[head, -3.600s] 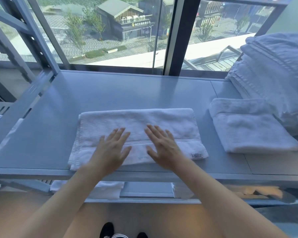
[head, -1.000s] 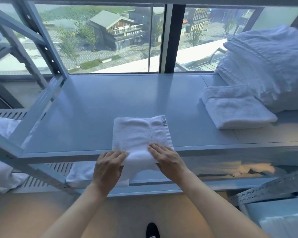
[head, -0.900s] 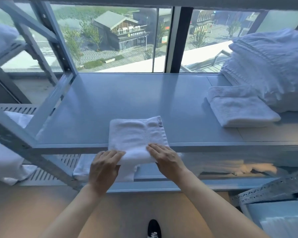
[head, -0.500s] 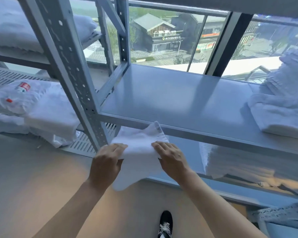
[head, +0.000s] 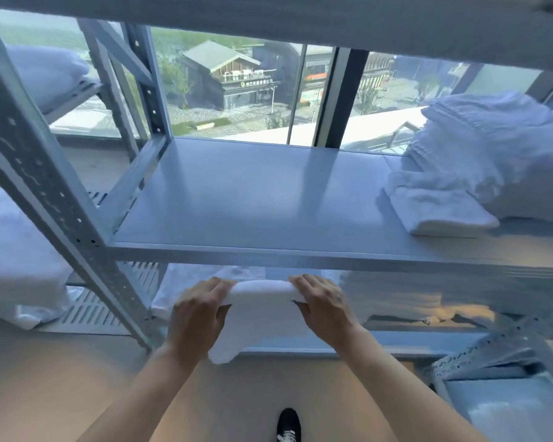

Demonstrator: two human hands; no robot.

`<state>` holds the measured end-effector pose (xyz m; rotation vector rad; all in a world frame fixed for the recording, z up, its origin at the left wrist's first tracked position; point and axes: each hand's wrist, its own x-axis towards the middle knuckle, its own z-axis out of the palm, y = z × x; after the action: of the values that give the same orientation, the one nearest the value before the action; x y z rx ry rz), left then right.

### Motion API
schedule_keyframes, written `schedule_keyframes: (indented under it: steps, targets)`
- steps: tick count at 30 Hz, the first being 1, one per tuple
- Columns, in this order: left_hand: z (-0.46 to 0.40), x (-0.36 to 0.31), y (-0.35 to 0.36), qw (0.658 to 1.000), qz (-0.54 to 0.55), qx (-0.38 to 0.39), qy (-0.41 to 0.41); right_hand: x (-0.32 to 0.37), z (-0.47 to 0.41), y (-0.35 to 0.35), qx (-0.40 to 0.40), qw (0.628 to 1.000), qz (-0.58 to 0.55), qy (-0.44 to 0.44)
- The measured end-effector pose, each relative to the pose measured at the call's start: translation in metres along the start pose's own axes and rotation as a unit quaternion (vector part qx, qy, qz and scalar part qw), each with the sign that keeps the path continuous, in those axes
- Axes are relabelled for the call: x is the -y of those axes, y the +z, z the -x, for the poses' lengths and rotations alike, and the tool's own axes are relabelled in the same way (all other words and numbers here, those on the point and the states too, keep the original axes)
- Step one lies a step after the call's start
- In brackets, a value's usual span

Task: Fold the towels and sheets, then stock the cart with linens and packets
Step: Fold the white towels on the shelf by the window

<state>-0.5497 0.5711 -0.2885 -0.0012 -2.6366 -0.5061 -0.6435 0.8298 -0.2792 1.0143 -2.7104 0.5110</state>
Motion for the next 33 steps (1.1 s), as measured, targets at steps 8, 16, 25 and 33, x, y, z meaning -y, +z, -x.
schedule_keyframes:
  steps: [8, 16, 25, 33]
  targets:
    - [-0.117, -0.035, 0.072, 0.999, 0.006, 0.041, 0.013, -0.119, -0.047, -0.012, -0.025, 0.998, 0.007, 0.049]
    - [-0.196, -0.032, 0.103, 0.999, -0.003, 0.018, -0.035, -0.185, -0.137, -0.02, 0.002, 1.0, 0.015, 0.021]
    - [-0.251, 0.019, 0.096, 0.994, -0.035, -0.052, -0.091, -0.188, -0.239, -0.012, -0.119, 0.992, 0.02, 0.045]
    - [-0.249, 0.061, 0.107, 0.982, 0.048, 0.167, 0.07, -0.142, -0.194, 0.037, 0.011, 0.997, -0.06, 0.049]
